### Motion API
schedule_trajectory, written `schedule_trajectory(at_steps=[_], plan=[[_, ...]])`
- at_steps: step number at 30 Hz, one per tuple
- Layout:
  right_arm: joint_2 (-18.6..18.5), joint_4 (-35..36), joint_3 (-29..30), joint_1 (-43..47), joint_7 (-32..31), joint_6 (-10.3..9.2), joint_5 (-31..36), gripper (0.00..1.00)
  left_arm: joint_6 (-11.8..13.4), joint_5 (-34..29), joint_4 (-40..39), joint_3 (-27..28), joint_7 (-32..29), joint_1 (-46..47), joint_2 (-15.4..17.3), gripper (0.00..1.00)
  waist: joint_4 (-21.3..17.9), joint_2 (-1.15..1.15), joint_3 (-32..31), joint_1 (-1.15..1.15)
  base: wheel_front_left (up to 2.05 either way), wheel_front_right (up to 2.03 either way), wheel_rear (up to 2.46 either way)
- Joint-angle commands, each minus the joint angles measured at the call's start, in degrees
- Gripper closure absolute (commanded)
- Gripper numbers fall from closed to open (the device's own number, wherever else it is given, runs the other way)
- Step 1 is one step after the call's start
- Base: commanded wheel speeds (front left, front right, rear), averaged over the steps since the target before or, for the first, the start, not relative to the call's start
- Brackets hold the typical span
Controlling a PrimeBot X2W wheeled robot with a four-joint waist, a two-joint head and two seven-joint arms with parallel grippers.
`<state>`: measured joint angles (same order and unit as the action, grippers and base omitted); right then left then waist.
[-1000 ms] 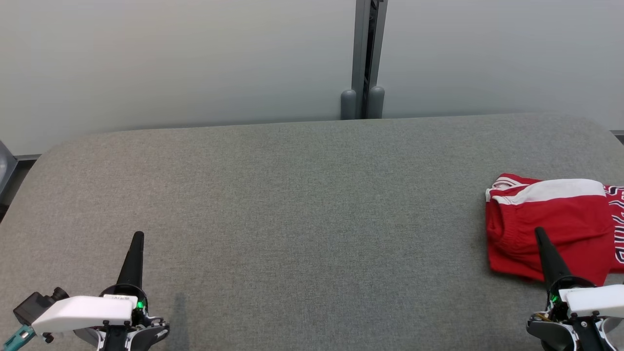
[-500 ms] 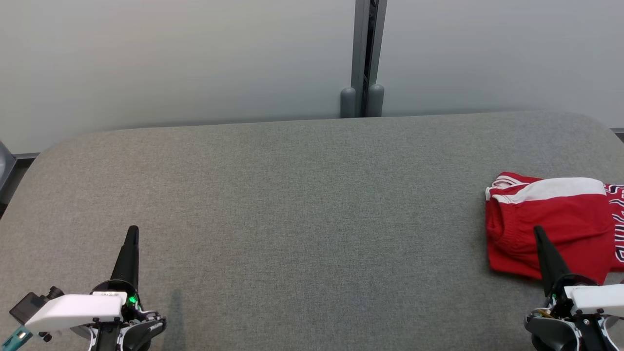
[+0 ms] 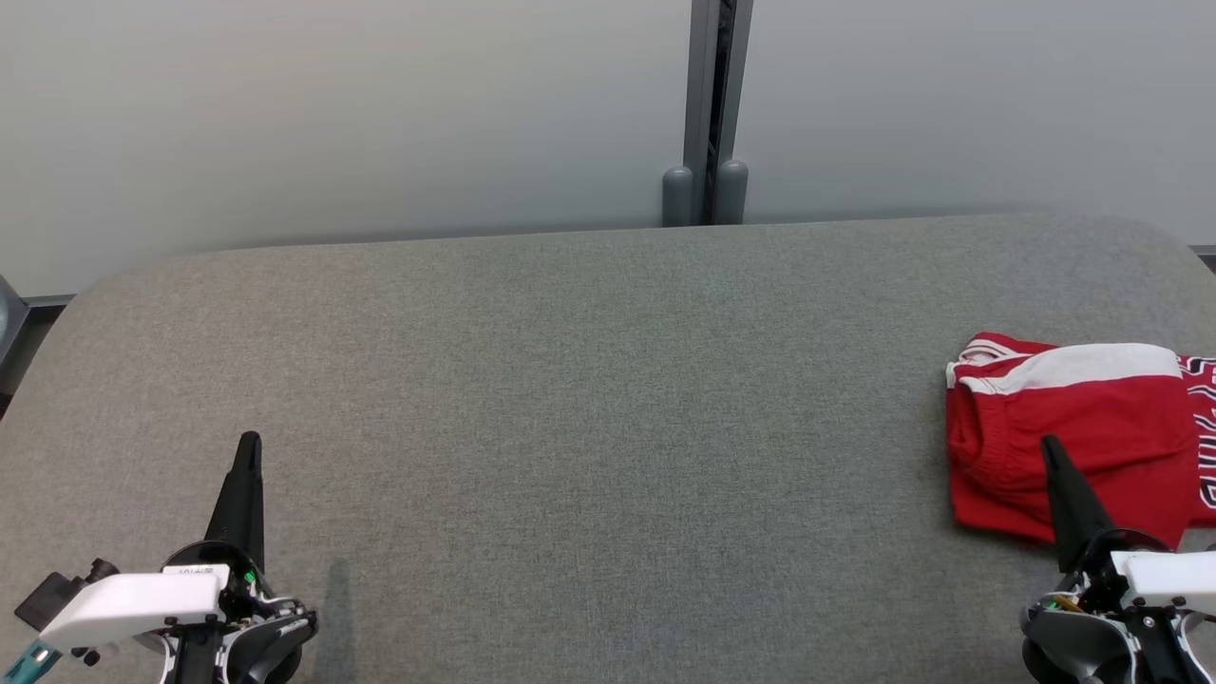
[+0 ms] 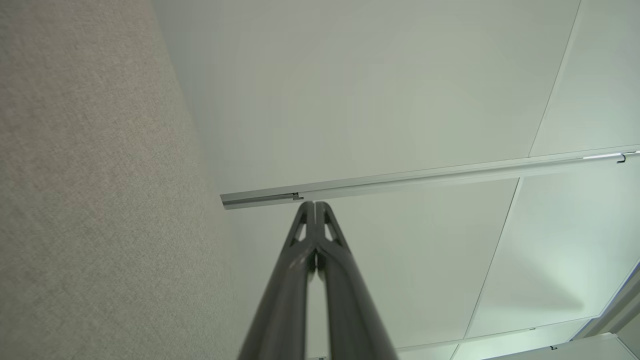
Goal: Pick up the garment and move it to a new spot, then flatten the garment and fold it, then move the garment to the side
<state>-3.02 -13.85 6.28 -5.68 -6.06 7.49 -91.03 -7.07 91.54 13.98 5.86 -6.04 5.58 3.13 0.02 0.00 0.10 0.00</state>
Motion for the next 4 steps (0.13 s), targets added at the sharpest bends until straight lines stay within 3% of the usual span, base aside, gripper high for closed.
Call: schedule_trajectory(at_steps=[1,4], plan=[[-0.02,-0.22,0.18,-0.86,-0.52,0.00,-1.15,1.00,-0.62,0.72,0.10,0.55,-0.34,1.04,0.04,1.00,-0.01,0.00,0.03,0.00,0.00,0.00,0.00],[0.01,-0.33,0.24,-0.80,-0.59,0.00,-1.56,1.00,-0.64,1.18,0.14,0.70,-0.46,1.03,-0.06,1.00,-0.02,0.00,0.07,0.00,0.00,0.00,0.00]])
